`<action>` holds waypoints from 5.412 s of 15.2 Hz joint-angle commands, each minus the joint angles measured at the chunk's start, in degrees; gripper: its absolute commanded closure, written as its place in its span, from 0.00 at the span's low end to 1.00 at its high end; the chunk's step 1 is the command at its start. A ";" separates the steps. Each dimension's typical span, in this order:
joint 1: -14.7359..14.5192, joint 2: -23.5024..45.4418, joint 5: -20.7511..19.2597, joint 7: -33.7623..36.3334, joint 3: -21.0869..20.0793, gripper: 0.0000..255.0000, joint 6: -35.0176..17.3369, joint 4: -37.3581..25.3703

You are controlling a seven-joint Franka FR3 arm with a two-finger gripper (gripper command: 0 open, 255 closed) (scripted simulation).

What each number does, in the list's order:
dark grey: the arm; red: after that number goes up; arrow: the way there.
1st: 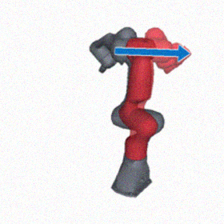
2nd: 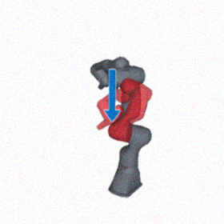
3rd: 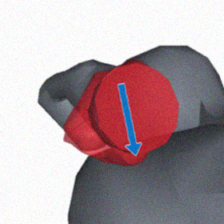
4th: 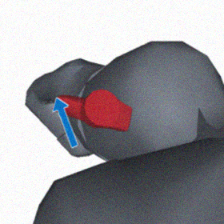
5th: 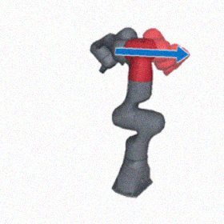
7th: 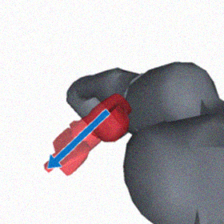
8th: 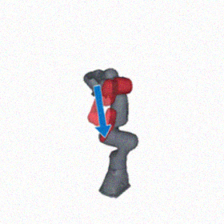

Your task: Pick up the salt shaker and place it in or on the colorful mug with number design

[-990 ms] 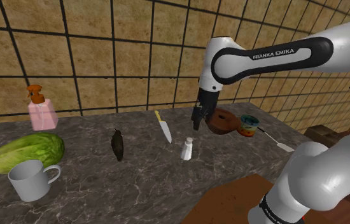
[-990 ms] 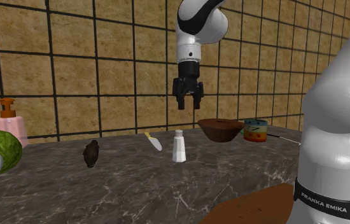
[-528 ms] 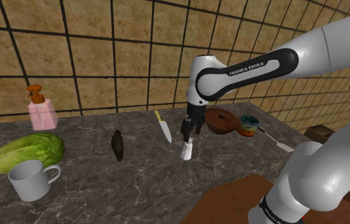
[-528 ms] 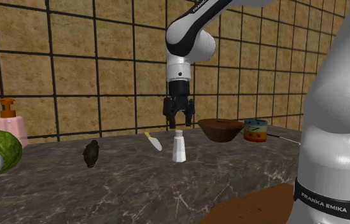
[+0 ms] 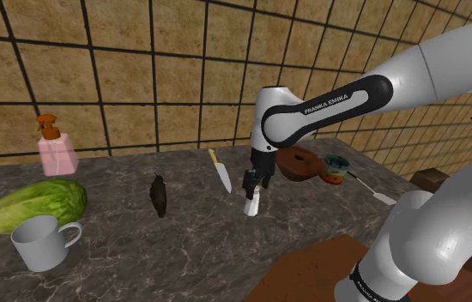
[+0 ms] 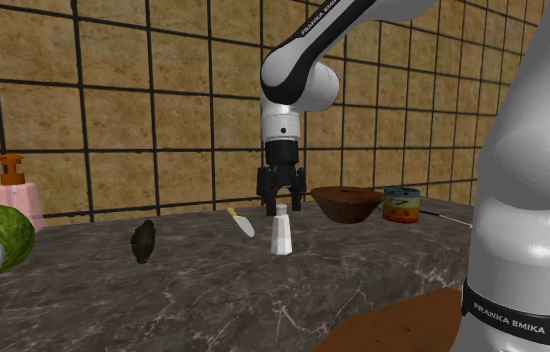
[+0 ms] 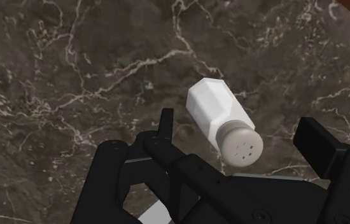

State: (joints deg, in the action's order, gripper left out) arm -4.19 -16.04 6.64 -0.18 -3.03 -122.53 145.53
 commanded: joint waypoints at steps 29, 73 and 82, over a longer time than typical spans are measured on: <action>0.17 -5.49 -0.58 0.96 0.30 1.00 12.62 -7.17; 13.46 -4.72 -15.67 -34.29 27.64 1.00 32.32 -27.94; 16.72 7.26 -14.28 -49.39 37.87 1.00 33.02 -40.90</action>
State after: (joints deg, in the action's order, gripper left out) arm 12.20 -10.60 -8.18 -47.71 33.70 -89.60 106.46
